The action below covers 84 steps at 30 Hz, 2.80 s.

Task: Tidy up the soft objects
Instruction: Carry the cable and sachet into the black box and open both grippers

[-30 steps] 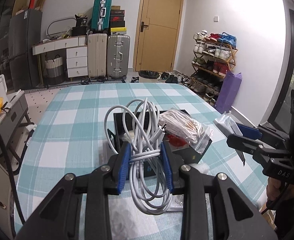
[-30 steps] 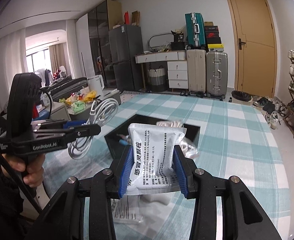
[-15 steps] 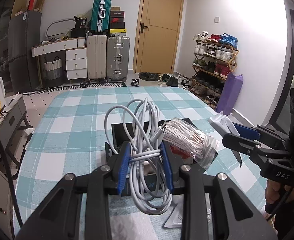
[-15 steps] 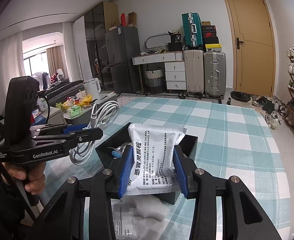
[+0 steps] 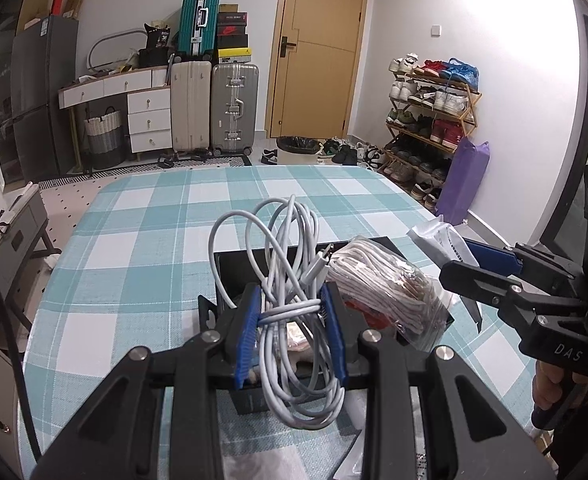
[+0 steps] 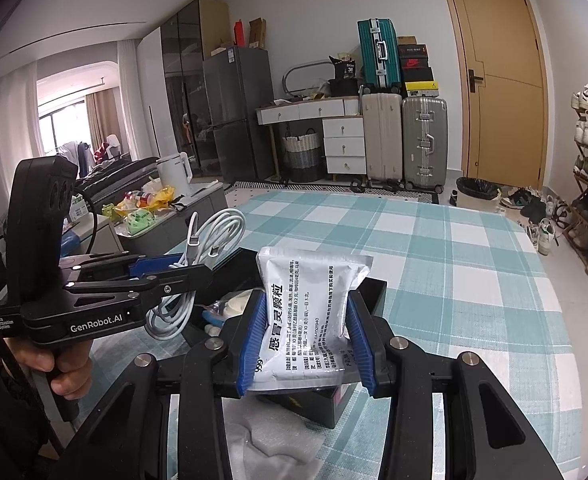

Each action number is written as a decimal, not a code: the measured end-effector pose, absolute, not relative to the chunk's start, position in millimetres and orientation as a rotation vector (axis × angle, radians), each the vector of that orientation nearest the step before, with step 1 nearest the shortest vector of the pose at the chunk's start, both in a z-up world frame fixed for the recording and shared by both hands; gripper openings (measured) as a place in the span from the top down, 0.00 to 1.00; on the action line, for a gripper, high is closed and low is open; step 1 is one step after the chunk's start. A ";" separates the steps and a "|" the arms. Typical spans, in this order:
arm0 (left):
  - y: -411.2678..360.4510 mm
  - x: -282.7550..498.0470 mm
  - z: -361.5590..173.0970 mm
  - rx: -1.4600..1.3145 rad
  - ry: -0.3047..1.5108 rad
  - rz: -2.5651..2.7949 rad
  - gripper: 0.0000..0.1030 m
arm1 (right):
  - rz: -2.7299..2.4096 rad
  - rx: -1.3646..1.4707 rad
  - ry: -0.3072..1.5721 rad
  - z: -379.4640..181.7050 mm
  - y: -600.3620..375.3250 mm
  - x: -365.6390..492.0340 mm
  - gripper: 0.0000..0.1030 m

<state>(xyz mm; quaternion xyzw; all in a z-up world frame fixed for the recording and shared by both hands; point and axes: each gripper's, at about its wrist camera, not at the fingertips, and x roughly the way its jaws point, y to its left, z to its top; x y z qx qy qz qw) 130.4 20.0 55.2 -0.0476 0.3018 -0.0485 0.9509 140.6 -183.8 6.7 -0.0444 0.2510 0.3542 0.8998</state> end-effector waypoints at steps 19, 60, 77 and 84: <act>19.0 152.1 47.8 -0.075 0.629 -0.081 0.71 | 0.701 -0.104 0.535 -0.3 -178.2 163.9 0.61; 15.4 171.3 33.0 -0.061 0.649 -0.101 0.71 | 0.750 -0.249 0.666 -46.6 -119.6 191.2 0.61; 17.5 165.5 32.8 -0.087 0.668 -0.118 0.70 | 0.722 -0.216 0.621 -36.1 -143.4 183.7 0.33; 19.8 154.1 39.8 -0.080 0.640 -0.077 0.14 | 0.701 -0.214 0.598 -31.0 -151.3 179.3 0.20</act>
